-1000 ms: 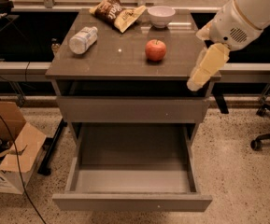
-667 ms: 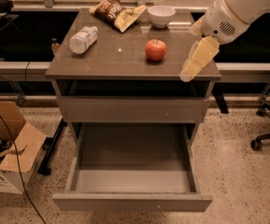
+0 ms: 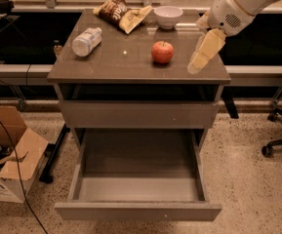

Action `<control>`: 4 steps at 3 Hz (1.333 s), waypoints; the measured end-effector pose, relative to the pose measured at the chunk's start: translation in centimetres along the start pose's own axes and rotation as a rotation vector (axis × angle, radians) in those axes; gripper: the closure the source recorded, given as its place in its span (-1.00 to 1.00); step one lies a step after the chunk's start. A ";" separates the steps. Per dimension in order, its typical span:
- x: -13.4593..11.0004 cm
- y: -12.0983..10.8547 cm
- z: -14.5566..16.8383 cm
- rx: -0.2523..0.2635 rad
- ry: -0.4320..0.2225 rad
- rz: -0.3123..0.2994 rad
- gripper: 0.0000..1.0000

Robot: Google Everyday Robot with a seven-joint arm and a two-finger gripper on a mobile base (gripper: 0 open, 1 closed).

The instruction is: Place apple into middle drawer

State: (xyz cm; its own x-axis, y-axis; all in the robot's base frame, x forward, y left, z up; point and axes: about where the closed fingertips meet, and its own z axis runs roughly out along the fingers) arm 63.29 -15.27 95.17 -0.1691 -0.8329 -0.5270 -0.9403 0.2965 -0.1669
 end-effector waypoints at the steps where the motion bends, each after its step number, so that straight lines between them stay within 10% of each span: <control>1: -0.4 -0.6 1.5 0.026 -0.033 0.038 -1.00; 4: -1.0 -8.3 8.9 0.116 -0.211 0.186 -1.00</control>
Offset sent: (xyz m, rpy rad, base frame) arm 0.0730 0.0237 -0.0248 0.1202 -0.1188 -0.1644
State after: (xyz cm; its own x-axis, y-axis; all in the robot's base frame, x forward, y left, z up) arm 73.86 -12.77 89.64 -0.2589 -0.6472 -0.7170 -0.8569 0.4965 -0.1387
